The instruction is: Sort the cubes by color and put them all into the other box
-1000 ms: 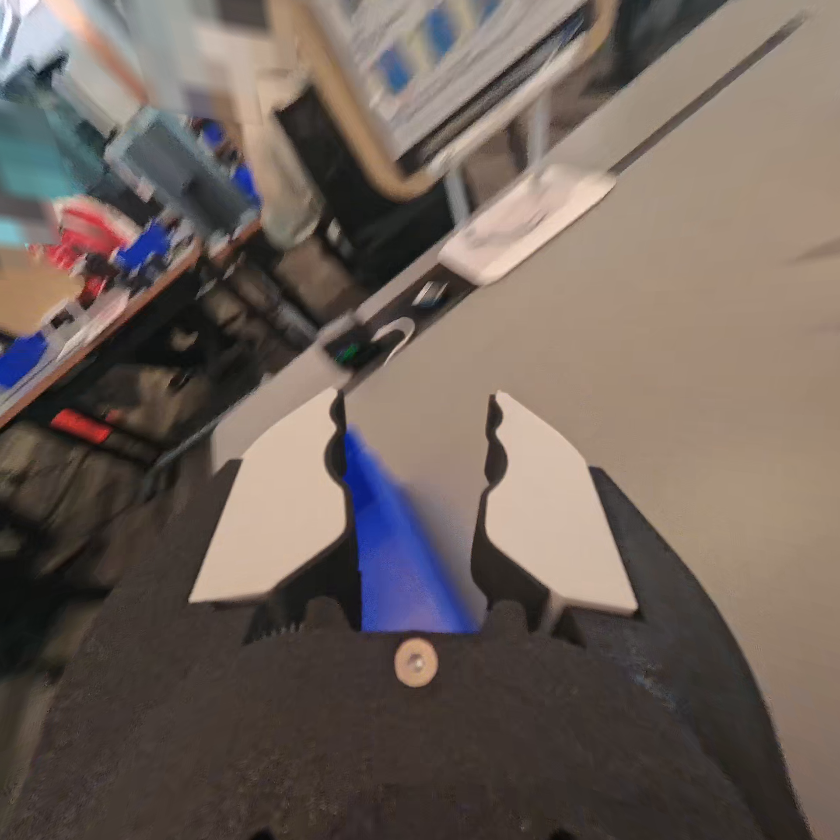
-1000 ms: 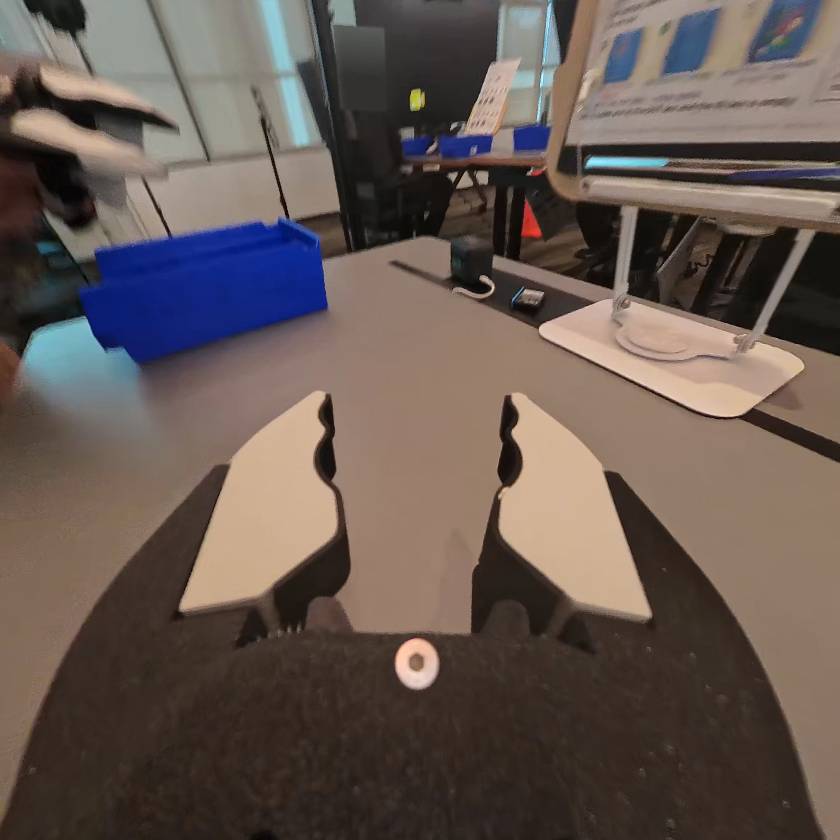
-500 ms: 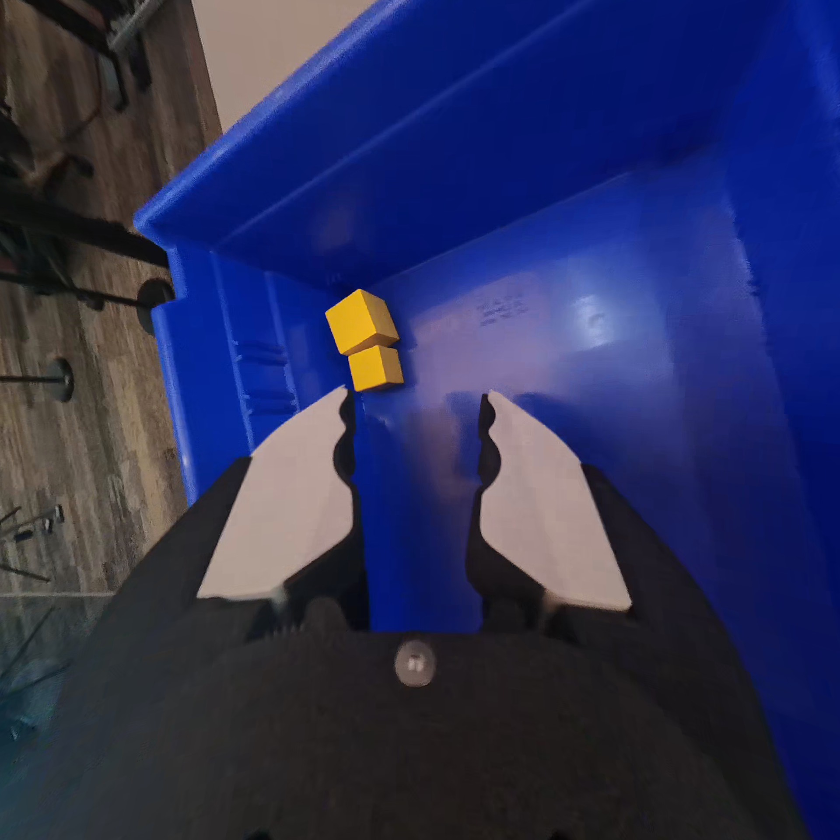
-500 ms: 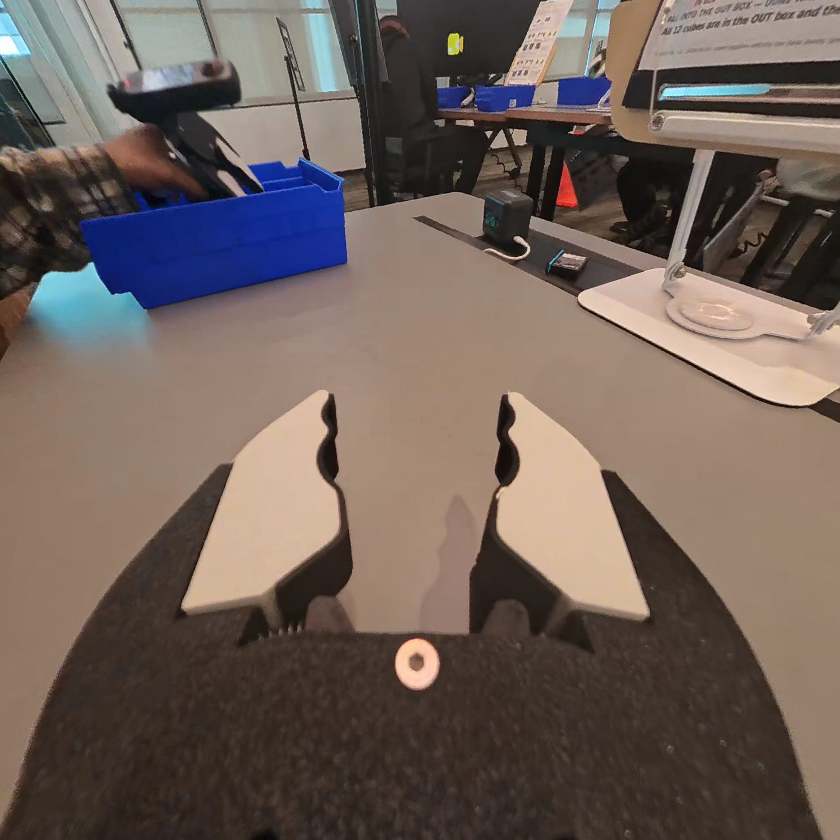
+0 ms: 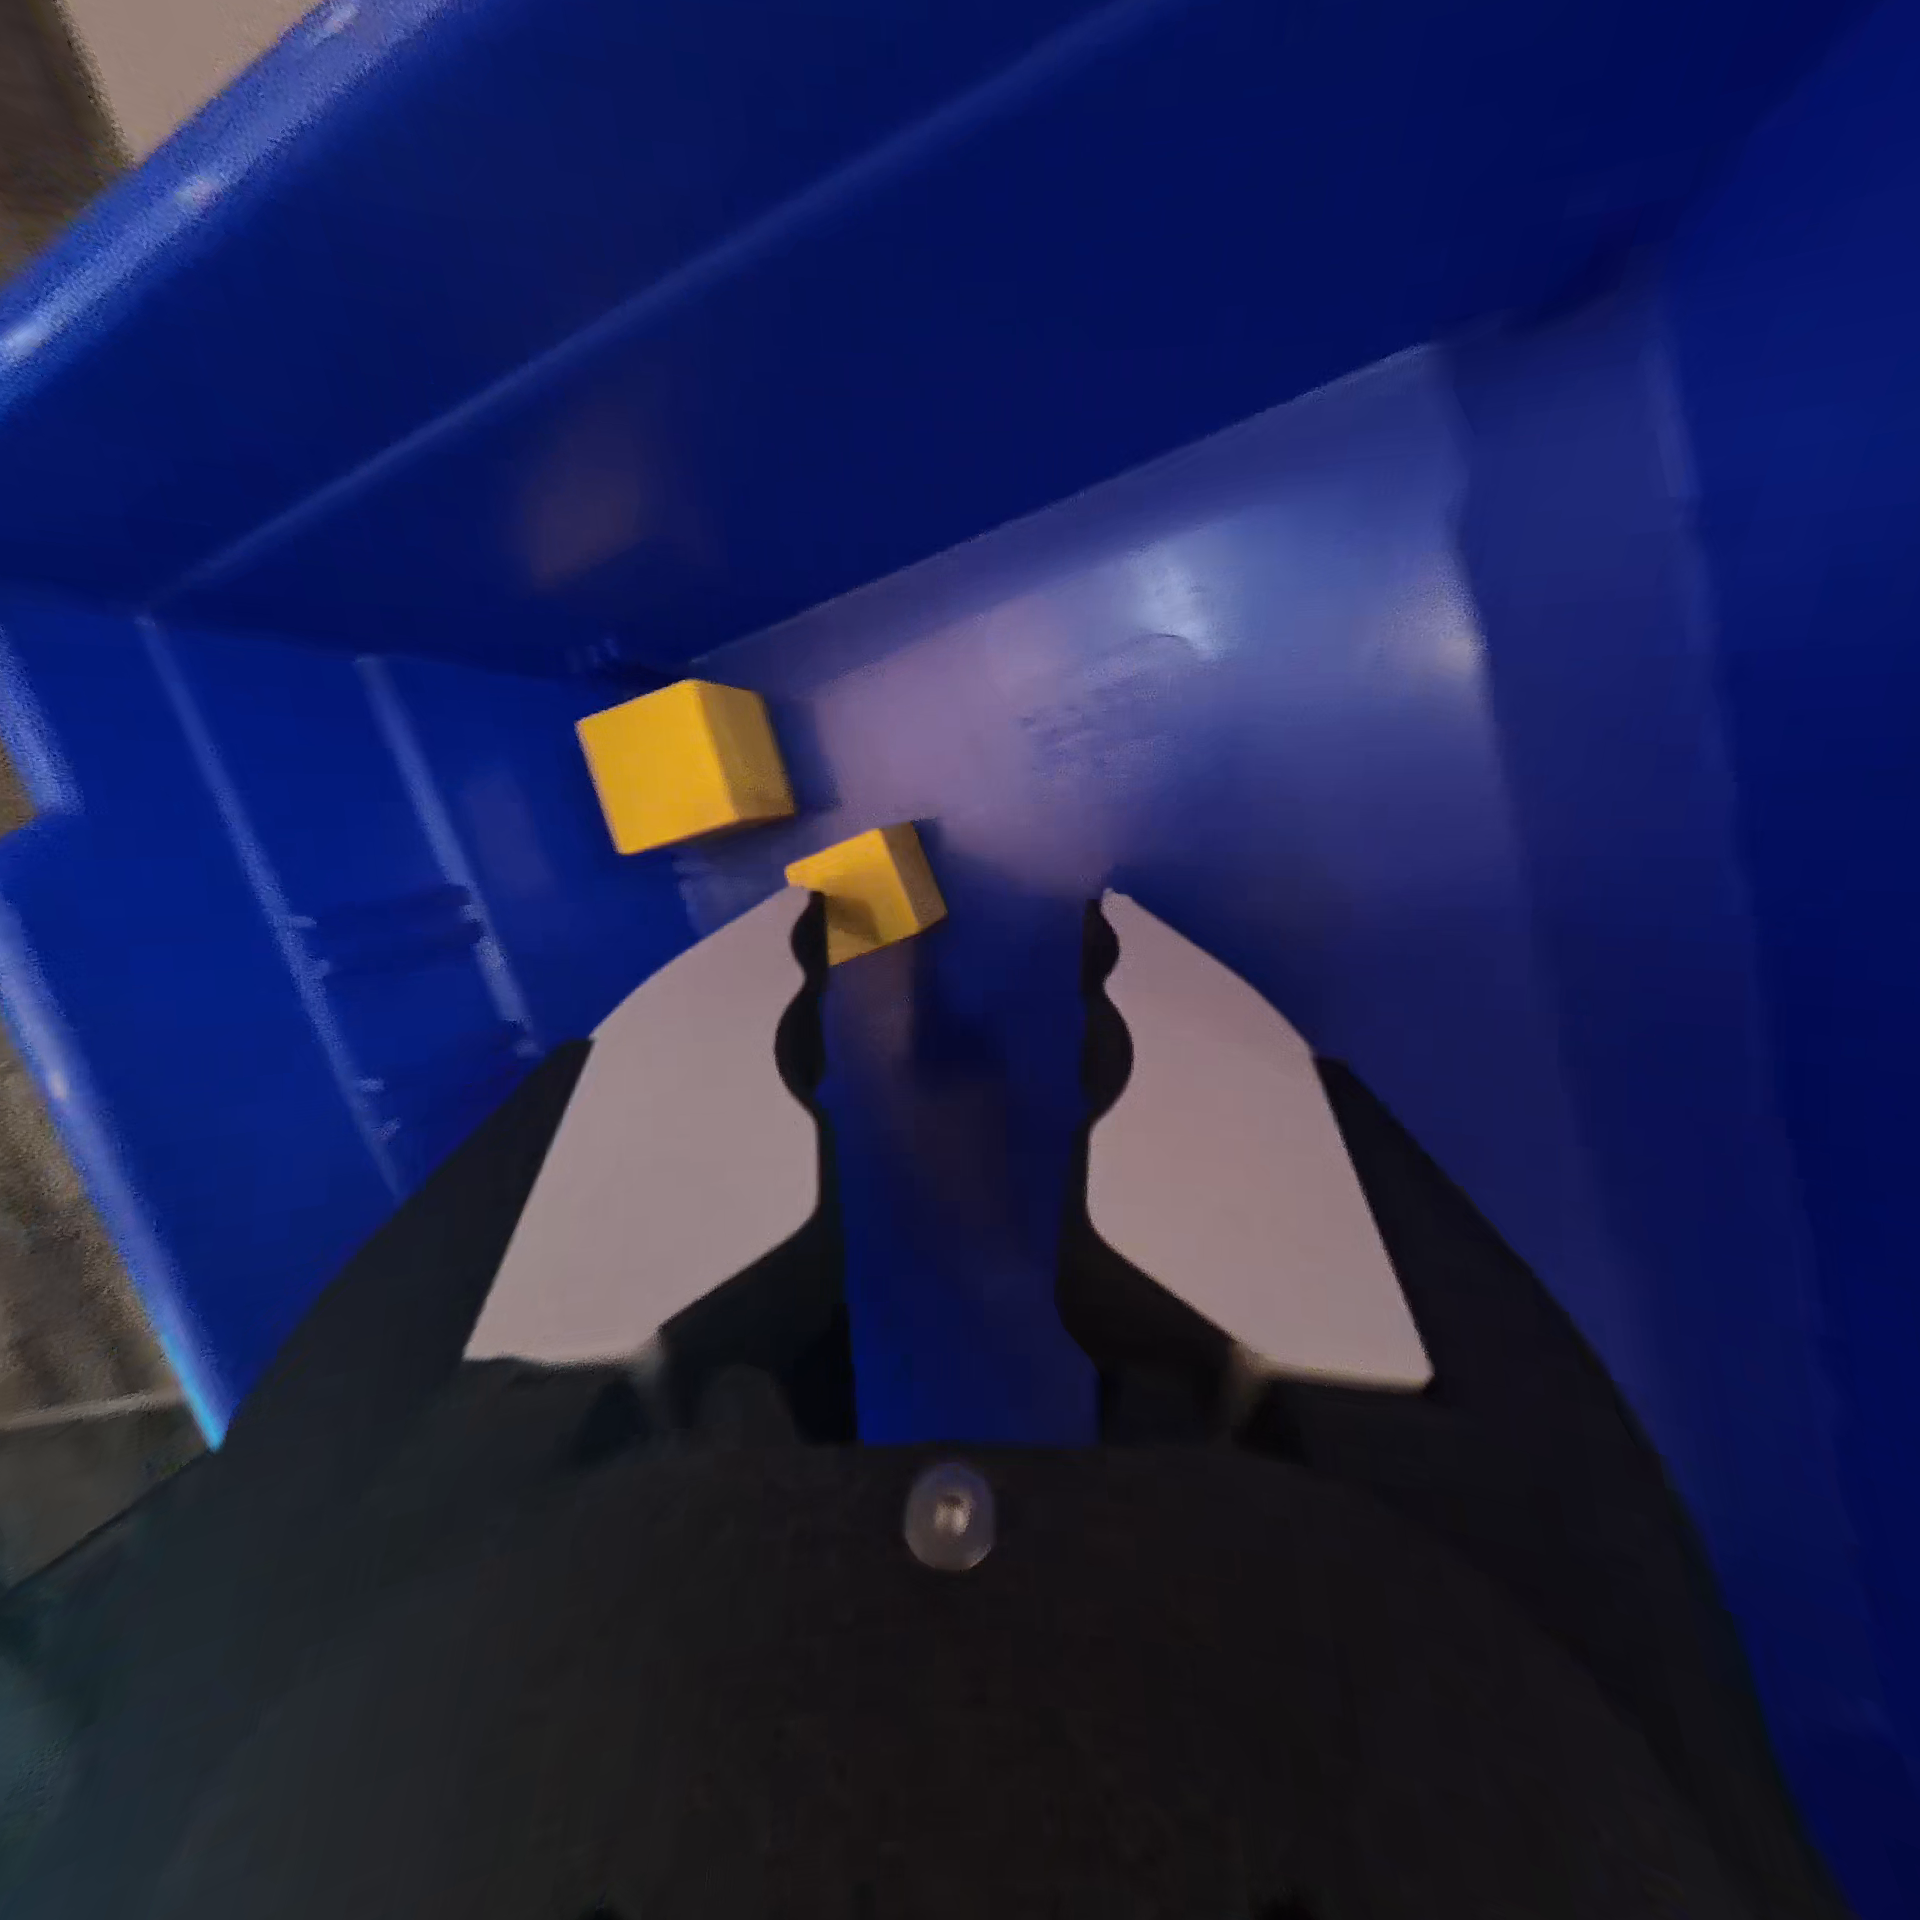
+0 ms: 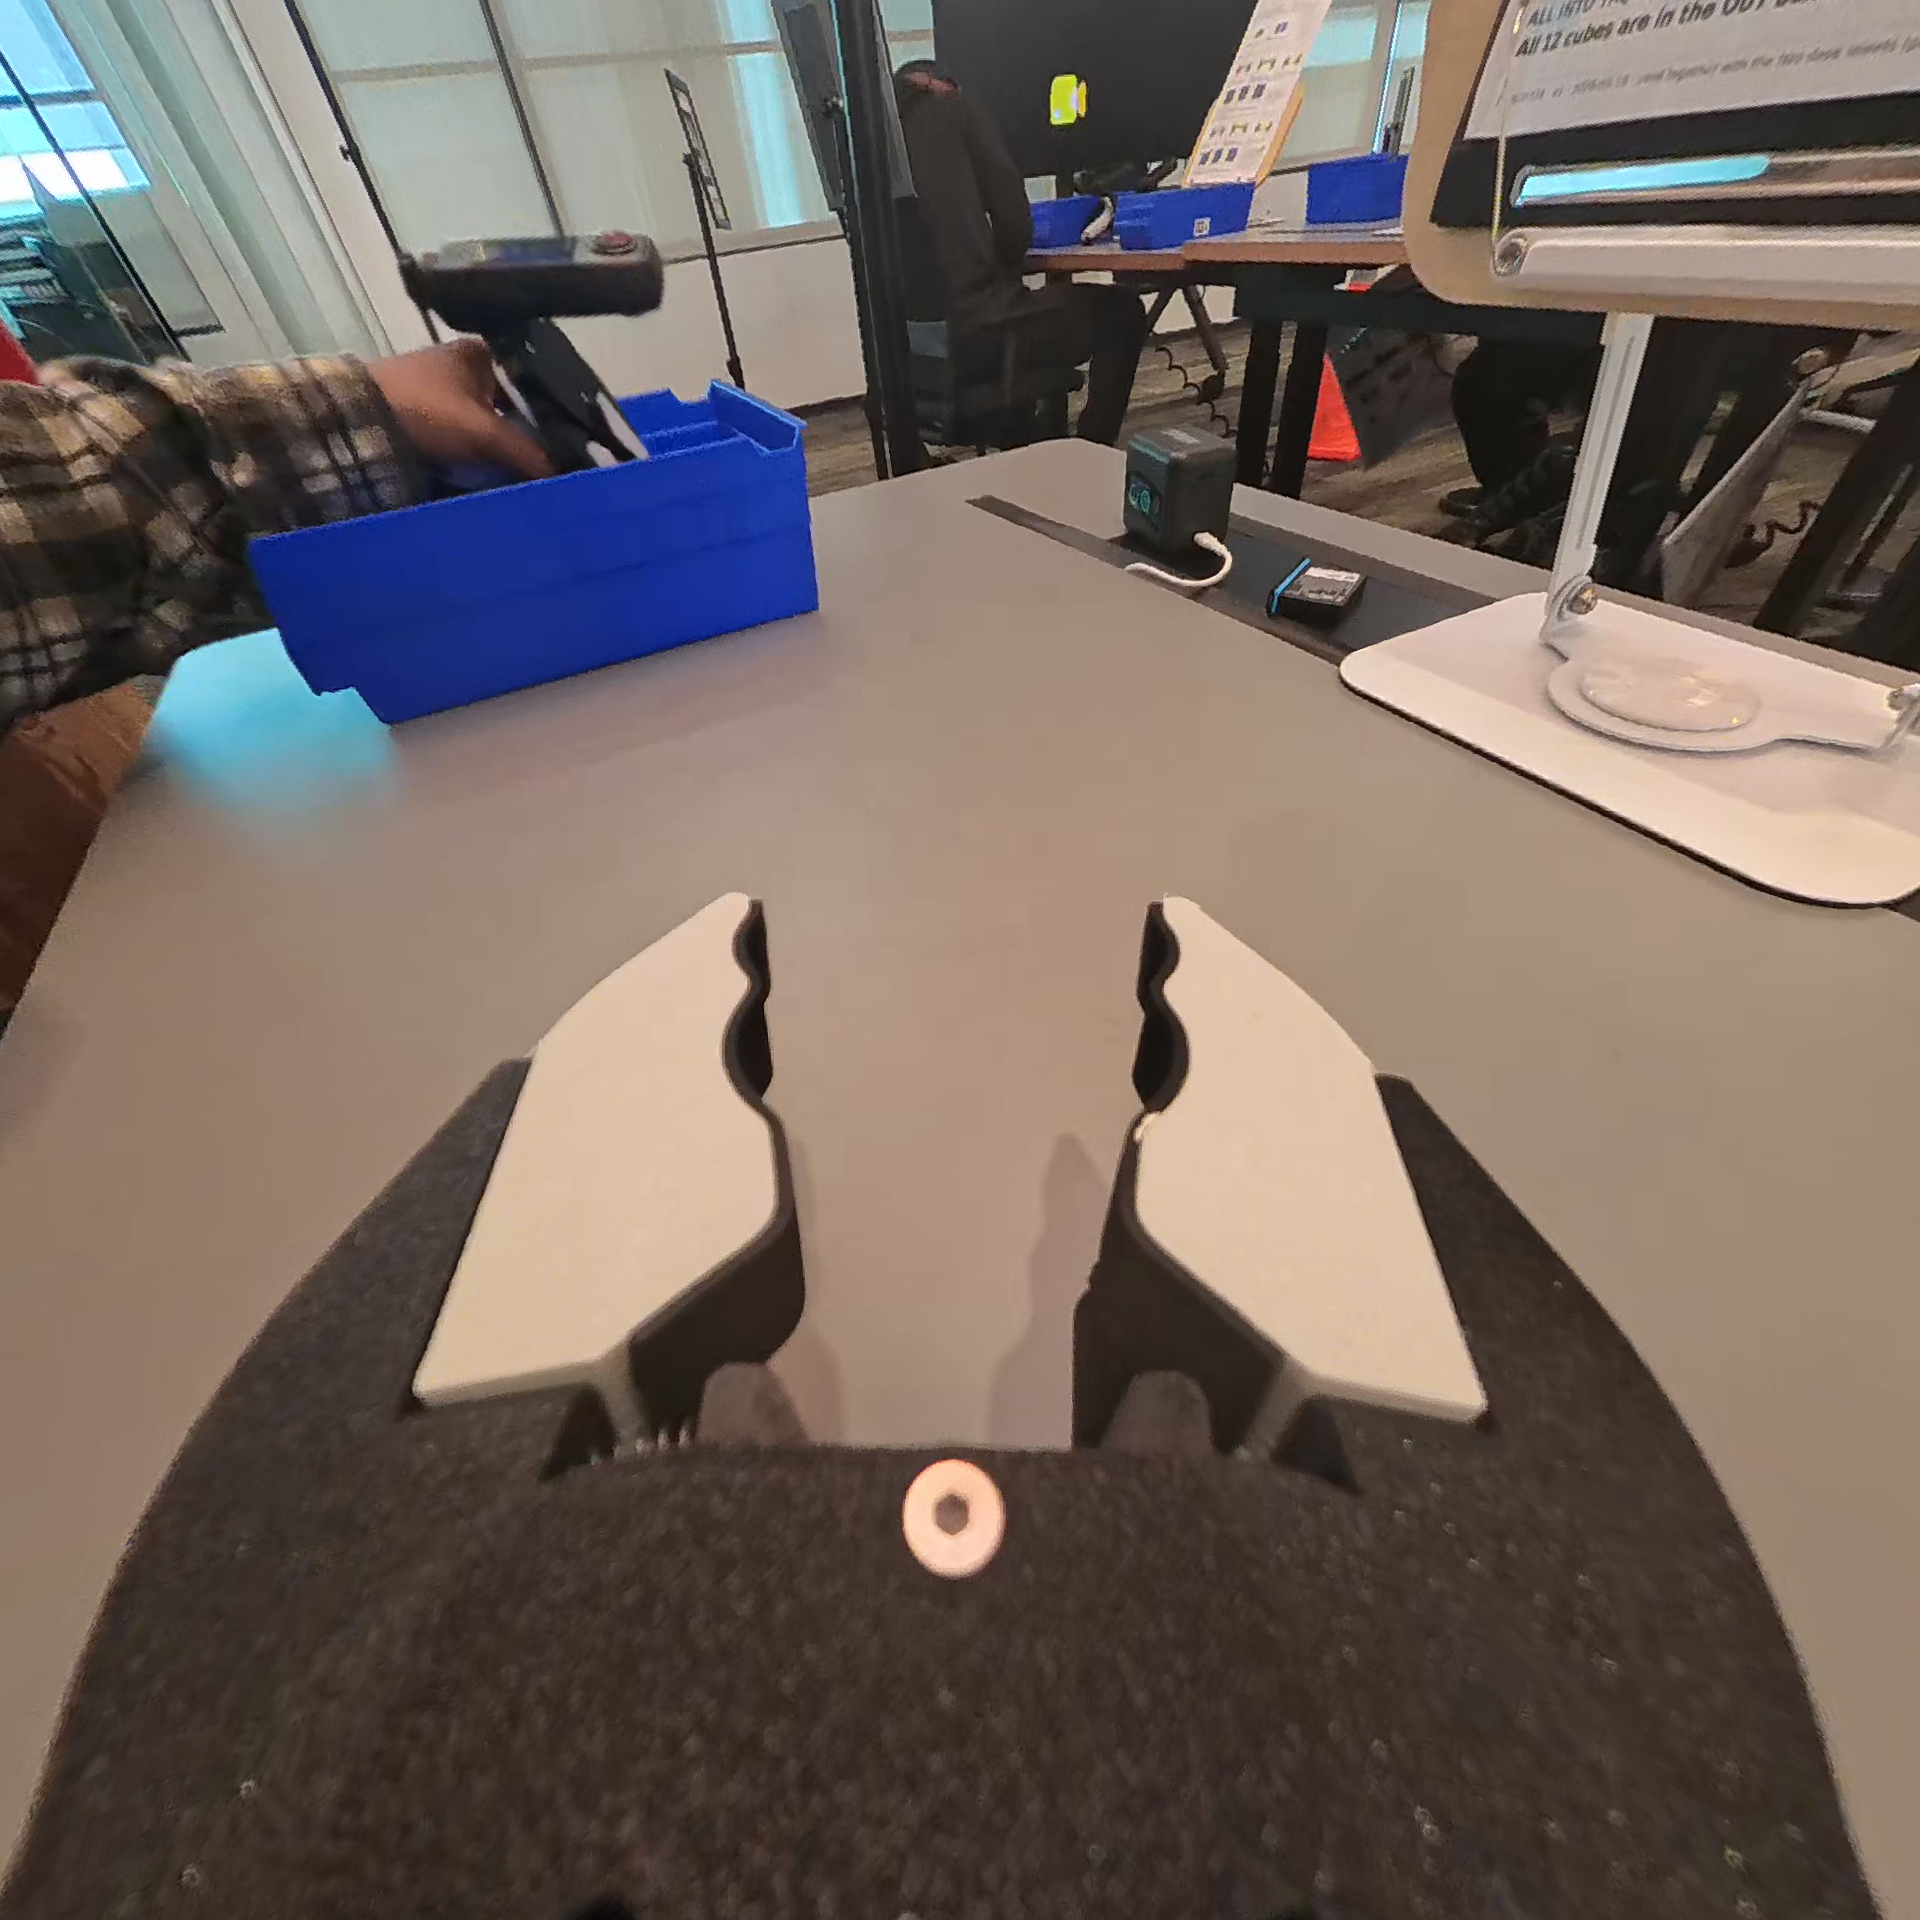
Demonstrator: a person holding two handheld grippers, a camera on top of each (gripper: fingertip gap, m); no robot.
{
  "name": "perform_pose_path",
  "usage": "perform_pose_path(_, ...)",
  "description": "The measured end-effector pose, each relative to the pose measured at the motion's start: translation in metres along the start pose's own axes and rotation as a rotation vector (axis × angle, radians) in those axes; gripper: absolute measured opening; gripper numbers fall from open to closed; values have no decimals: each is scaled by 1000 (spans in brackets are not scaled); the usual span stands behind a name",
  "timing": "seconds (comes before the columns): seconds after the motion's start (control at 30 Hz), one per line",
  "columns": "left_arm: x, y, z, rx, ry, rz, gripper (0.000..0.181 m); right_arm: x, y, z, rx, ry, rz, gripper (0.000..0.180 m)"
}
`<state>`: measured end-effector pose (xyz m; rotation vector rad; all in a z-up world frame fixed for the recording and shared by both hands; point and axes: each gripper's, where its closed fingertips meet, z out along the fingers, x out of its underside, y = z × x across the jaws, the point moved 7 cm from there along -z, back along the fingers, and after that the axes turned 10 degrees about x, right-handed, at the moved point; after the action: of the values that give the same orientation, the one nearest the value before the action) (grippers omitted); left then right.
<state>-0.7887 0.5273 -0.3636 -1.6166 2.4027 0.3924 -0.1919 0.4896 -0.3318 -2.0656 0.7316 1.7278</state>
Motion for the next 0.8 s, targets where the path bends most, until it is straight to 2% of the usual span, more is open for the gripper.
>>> perform_pose_path(0.07, 1, -8, -10, 64, -48, -4, 46, -2, 1, -1, -12, -7, 11, 68)
perform_pose_path(0.2, 3, -9, -20, 45, -113, -51, 49, -5, 4, -2, -34, -26, 35, 68)
perform_pose_path(0.33, 5, -4, -8, 10, -87, -129, 60, -6, 6, -2, -34, -25, 31, 68)
perform_pose_path(0.4, 6, 0, 4, 16, -70, -190, 59, -6, 6, -2, -34, -29, 34, 68)
perform_pose_path(0.43, 4, 1, 8, 33, -76, -219, 51, -7, 7, -2, -35, -31, 35, 67)
perform_pose_path(0.5, 0, 2, 12, 67, -100, -278, 23, -8, 7, -3, -34, -33, 37, 66)
perform_pose_path(0.6, -2, 6, 7, 49, -102, -277, 23, -9, 6, -5, -33, -37, 39, 63)
perform_pose_path(0.67, -11, 3, -18, 44, -211, -249, 23, -11, 5, -7, -35, -47, 48, 62)
perform_pose_path(0.73, -30, -14, -60, 89, -423, -174, 22, -14, 5, -9, -49, -63, 73, 62)
perform_pose_path(0.8, -55, -55, -110, 209, -681, -23, 22, -15, 7, -9, -78, -67, 116, 63)
